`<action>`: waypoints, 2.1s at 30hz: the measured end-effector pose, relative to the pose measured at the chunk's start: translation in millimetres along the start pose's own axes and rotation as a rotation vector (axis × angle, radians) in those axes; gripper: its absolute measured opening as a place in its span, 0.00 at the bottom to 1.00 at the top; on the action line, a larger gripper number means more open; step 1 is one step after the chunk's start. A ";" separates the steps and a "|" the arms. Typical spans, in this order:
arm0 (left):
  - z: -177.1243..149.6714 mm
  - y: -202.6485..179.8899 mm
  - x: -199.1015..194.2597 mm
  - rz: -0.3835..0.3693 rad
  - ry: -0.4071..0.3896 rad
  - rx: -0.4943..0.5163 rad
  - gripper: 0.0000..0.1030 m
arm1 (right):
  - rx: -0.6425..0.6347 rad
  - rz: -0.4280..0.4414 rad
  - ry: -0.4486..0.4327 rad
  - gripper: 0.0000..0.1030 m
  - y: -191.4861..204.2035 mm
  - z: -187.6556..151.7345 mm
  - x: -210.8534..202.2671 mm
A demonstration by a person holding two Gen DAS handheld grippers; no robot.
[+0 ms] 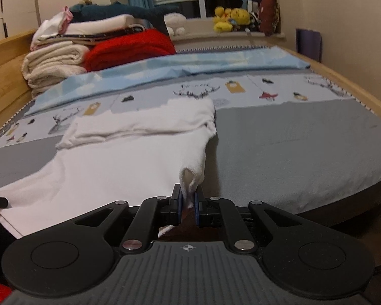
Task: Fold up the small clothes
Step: 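Grasp the hem with both grippers and fold it up toward the collar, then lay the hem onto the folded sleeves and open both grippers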
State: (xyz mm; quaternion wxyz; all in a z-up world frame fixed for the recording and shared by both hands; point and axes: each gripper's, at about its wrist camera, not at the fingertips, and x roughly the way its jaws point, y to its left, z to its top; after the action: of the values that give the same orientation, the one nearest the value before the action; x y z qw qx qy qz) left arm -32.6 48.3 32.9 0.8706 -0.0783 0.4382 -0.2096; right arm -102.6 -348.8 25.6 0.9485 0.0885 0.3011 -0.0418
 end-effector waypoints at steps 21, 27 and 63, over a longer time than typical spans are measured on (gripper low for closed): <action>46.4 -1.3 0.4 -0.058 0.006 0.012 0.10 | -0.141 -0.013 0.126 0.09 7.0 71.0 42.2; 145.0 15.3 53.0 -0.036 0.017 -0.009 0.10 | -0.139 0.001 0.190 0.09 15.4 139.7 136.0; 275.1 99.7 264.7 0.085 -0.005 -0.075 0.71 | 0.122 -0.140 0.160 0.12 -14.8 167.0 389.9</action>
State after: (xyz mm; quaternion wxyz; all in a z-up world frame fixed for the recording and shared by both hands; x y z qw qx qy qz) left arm 355.6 10.2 -26.2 0.8764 -0.0925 0.4463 -0.1556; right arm 307.4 -405.7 -68.0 0.9092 0.1279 0.3781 -0.1188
